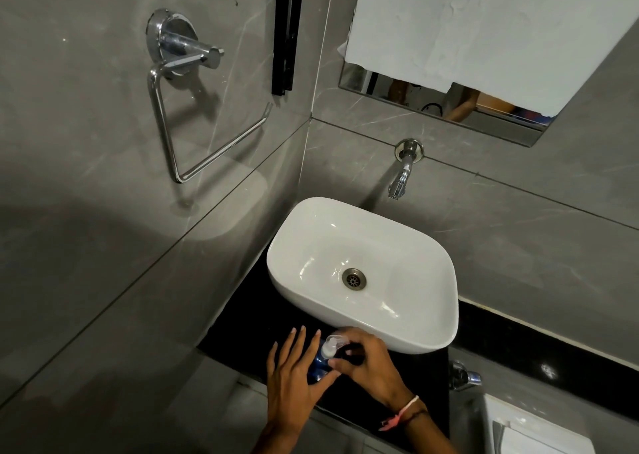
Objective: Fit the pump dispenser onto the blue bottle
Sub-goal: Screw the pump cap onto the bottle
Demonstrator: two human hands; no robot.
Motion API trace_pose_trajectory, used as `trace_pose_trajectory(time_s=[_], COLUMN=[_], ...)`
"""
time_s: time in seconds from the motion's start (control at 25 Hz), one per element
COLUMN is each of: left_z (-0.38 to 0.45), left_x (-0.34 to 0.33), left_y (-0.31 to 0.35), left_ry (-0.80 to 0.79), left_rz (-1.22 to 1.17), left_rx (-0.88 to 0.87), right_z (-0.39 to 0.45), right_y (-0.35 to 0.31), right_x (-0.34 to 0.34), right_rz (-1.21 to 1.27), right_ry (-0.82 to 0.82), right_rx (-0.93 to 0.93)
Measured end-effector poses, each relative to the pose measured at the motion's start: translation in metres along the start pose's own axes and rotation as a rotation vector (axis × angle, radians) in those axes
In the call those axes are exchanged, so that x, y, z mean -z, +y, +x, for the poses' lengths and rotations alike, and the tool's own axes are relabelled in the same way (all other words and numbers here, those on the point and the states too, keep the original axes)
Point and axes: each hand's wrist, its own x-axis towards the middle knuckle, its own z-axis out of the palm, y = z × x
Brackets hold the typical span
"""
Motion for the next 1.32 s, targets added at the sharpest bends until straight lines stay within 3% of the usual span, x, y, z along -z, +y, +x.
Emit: trace_pose_trajectory(time_s=[0.12, 0.4, 0.52, 0.68, 0.84, 1.0, 1.16, 1.32], left_z=[-0.001, -0.001, 0.000, 0.000, -0.001, -0.001, -0.001, -0.002], left_x=[-0.001, -0.001, 0.000, 0.000, -0.002, -0.001, -0.001, -0.002], left_y=[-0.001, -0.002, 0.000, -0.001, -0.002, 0.000, 0.001, 0.000], left_ry=[0.001, 0.013, 0.016, 0.027, 0.029, 0.041, 0.070, 0.076], left_rz=[-0.003, 0.012, 0.017, 0.013, 0.027, 0.040, 0.031, 0.034], left_rx=[0.000, -0.011, -0.006, -0.009, -0.009, 0.000, 0.003, -0.010], right_z=[0.000, 0.005, 0.003, 0.004, 0.001, 0.004, 0.005, 0.007], right_y=[0.008, 0.009, 0.010, 0.014, 0.013, 0.010, 0.011, 0.008], right_x=[-0.004, -0.008, -0.007, -0.007, -0.006, -0.005, -0.005, -0.008], right_rz=[0.043, -0.016, -0.026, -0.015, -0.027, -0.028, -0.070, -0.072], right_ry=[0.078, 0.073, -0.005, 0.077, 0.006, 0.084, -0.010, 0.061], right_rx=[-0.048, 0.014, 0.067, 0.067, 0.128, 0.094, 0.145, 0.128])
